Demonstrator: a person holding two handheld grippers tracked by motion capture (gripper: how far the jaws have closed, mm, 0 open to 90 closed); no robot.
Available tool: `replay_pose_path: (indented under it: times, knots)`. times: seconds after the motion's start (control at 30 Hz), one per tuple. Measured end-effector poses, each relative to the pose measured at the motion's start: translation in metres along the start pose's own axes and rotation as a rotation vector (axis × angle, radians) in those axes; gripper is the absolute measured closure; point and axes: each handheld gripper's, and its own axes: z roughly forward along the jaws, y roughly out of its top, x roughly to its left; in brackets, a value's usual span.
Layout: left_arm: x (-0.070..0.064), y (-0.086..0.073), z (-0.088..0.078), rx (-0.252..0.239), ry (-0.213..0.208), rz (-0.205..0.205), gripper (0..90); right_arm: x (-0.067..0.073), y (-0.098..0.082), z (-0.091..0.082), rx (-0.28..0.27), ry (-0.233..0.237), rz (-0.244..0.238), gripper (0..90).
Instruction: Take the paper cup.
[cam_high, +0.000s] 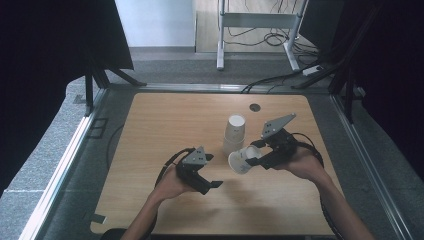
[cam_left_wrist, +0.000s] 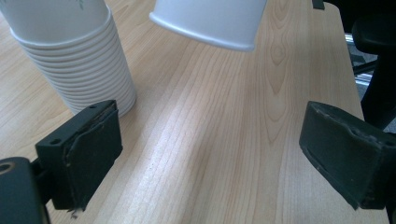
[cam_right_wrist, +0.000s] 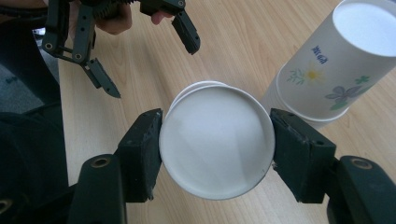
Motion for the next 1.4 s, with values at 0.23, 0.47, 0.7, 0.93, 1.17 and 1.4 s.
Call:
replay_pose_path:
  times: [0.23,0.47,0.7,0.93,1.17,1.4]
  knots:
    - [0.0,-0.002,-0.002,-0.009,-0.009,-0.008,6.3,0.002,-0.012,0.011,-0.033,0.019,0.009,37.4]
    - [-0.002,-0.003,0.002,-0.003,-0.032,0.0,6.6,0.004,-0.028,0.022,-0.087,0.043,0.028,37.4]
    - [-0.004,-0.005,0.006,0.0,-0.067,0.012,7.5,0.01,-0.041,0.031,-0.132,0.069,0.028,37.5]
    - [-0.006,-0.007,0.011,0.004,-0.105,0.031,7.3,0.014,-0.051,0.041,-0.179,0.114,0.022,37.5]
    - [-0.009,-0.008,0.019,0.029,-0.122,0.046,7.4,0.016,-0.056,0.045,-0.201,0.142,0.023,37.5]
    - [-0.011,-0.009,0.024,0.043,-0.136,0.06,7.4,0.019,-0.057,0.044,-0.233,0.17,0.025,37.5]
